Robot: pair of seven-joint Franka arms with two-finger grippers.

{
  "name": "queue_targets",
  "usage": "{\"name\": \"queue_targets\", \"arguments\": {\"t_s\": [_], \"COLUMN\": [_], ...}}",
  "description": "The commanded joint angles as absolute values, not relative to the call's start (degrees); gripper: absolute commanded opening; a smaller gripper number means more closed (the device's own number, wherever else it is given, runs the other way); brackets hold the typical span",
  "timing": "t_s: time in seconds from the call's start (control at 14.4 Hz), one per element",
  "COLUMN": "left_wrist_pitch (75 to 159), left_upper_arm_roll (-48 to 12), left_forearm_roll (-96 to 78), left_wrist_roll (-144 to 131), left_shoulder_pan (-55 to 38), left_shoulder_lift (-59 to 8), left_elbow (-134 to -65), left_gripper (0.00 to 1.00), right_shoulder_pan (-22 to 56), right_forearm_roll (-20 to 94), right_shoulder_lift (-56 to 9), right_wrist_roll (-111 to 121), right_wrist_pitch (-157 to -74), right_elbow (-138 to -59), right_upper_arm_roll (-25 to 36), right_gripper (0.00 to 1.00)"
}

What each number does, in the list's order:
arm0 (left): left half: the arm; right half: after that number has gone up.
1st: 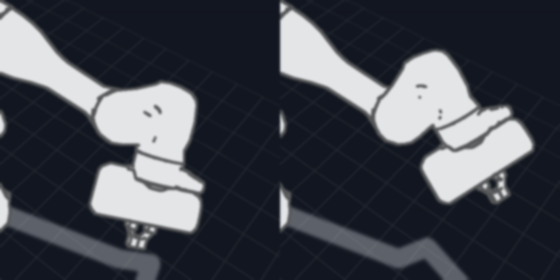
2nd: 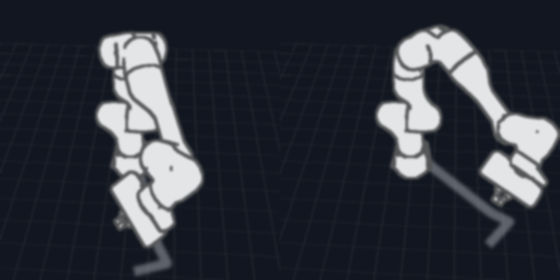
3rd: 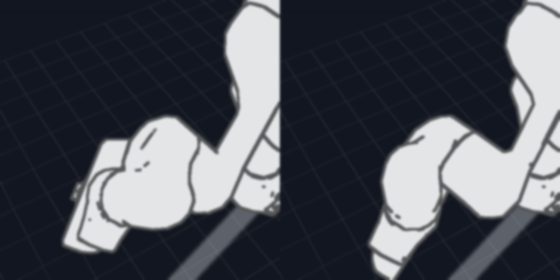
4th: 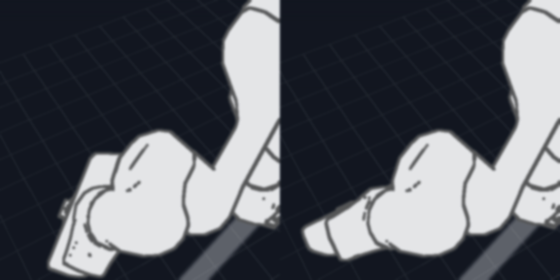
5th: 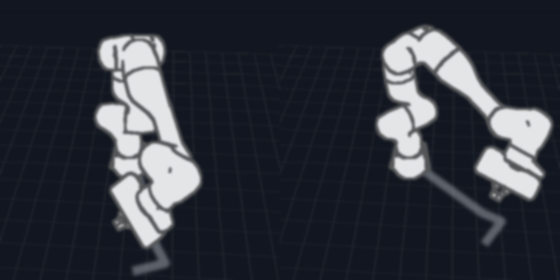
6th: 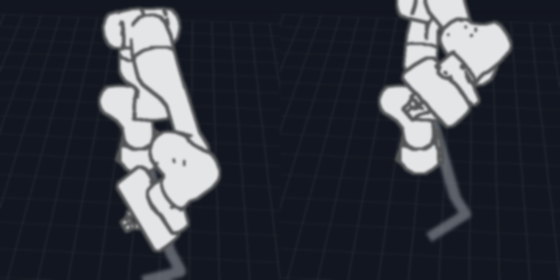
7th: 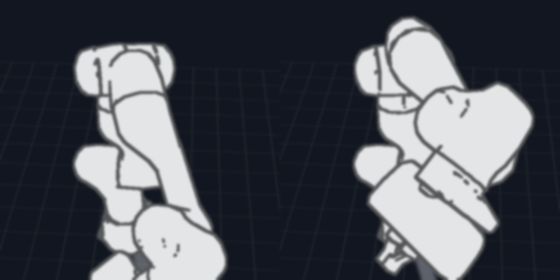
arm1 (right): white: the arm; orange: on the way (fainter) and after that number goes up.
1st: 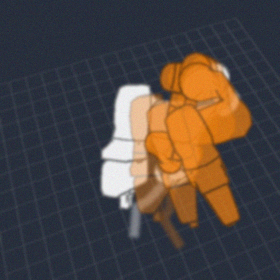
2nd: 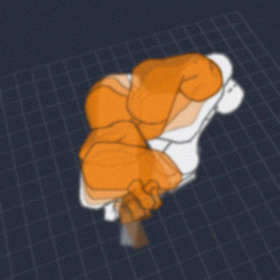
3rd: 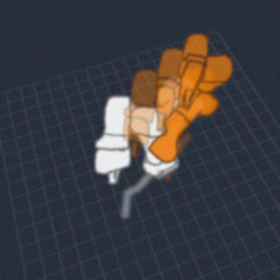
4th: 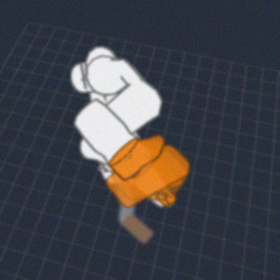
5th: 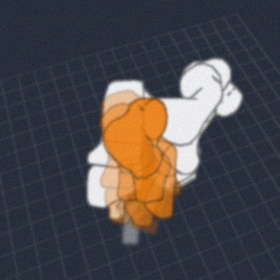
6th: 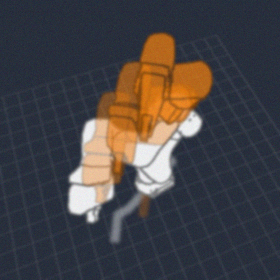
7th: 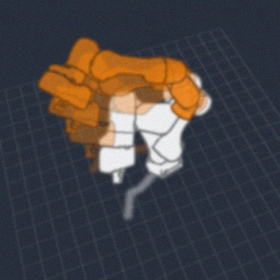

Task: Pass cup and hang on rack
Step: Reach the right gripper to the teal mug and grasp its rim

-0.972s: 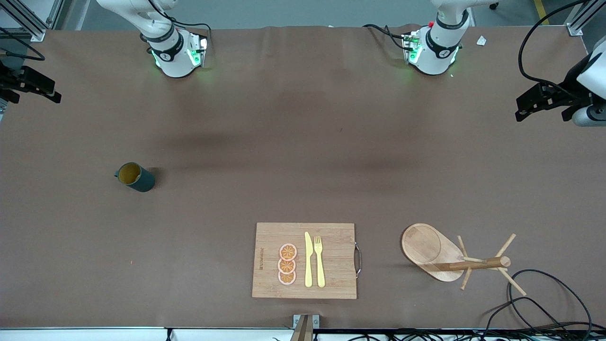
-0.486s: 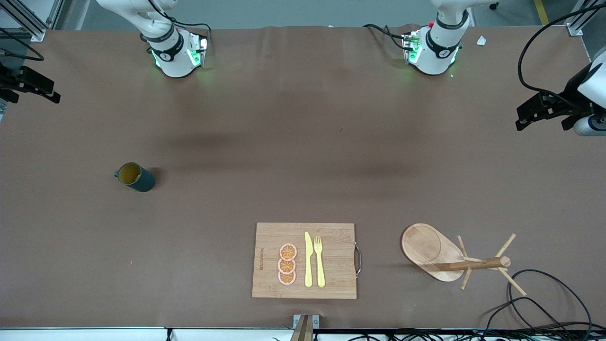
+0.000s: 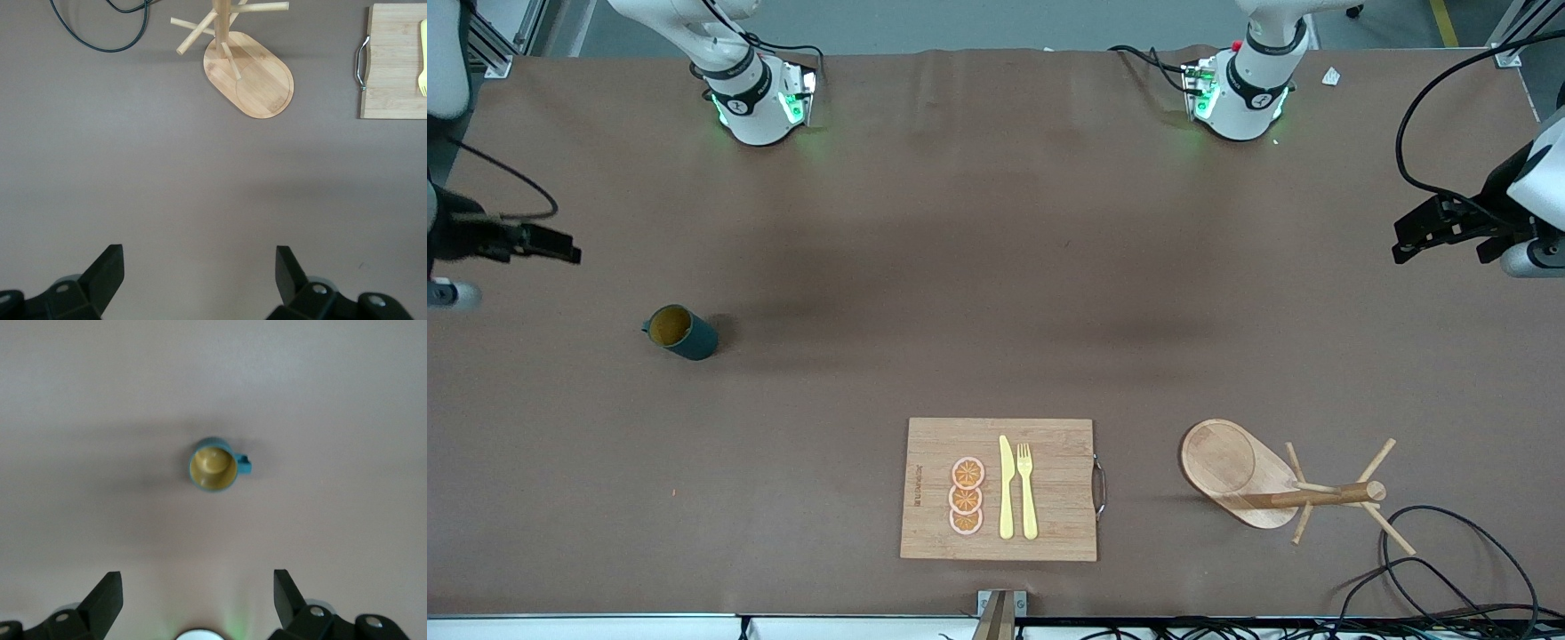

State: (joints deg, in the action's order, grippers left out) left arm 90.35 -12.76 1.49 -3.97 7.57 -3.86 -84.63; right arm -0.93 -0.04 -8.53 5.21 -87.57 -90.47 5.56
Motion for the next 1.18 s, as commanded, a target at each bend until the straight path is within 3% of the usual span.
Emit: {"name": "queue_targets", "arguments": {"t_s": [0.0,0.28,0.69,1.11], "left_wrist_pitch": [91.66,91.93,93.77,94.75], "left_upper_arm_roll": [-12.92,-12.83,-12.83,-12.83], "left_forearm_roll": [2.2,2.55,2.64,2.64], "left_wrist_roll": [-4.13,-4.13,-4.04,-4.04], "left_shoulder_pan": [7.73,8.0,9.14,9.58], "left_shoulder_lift": [-4.13,-5.53,-6.85,-7.56], "left_elbow": [-84.29,-84.29,-84.29,-84.46], "left_gripper": [1.0,1.0,1.0,1.0], "right_shoulder_pan": [-2.98,-7.55,-6.95,-5.89], "right_forearm_roll": [0.26,5.88,5.89,5.89], "right_shoulder_lift": [-12.47,-17.75,-17.4,-16.52], "right_wrist_roll": [14.45,26.44,27.25,37.24], "right_wrist_pitch": [-91.65,-99.73,-108.62,-123.64], "right_elbow": [-89.2,-93.85,-104.74,-117.06], "right_upper_arm_roll": [5.19,5.19,4.92,4.83], "right_gripper": [1.0,1.0,1.0,1.0]}}
